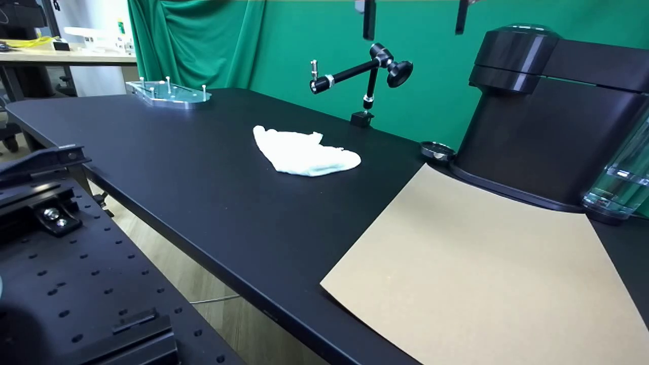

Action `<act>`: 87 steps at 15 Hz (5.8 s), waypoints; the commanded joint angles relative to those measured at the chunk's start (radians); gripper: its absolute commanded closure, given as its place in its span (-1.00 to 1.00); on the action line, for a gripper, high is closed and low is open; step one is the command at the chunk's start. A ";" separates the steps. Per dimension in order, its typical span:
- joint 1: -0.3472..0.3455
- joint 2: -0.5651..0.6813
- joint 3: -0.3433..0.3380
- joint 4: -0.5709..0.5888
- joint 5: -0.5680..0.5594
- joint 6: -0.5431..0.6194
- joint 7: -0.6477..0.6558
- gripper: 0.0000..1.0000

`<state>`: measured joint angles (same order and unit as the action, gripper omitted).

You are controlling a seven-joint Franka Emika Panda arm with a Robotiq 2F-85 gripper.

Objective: Hang the white towel on the black stand

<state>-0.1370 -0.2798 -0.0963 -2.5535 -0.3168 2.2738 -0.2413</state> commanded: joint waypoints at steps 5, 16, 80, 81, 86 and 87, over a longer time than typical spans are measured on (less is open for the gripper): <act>0.099 0.222 0.042 0.142 -0.036 -0.013 -0.267 -1.00; 0.099 0.222 0.045 0.126 -0.019 -0.002 -0.266 -1.00; 0.402 0.281 0.064 0.260 -0.384 0.546 0.301 1.00; 0.406 0.283 0.069 0.277 -0.398 0.541 0.319 1.00; 0.423 0.320 0.097 0.357 -0.415 0.494 0.345 1.00; 0.426 0.332 0.101 0.372 -0.413 0.479 0.346 1.00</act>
<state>0.2767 0.0160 -0.0048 -2.2451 -0.7003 2.8042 0.0496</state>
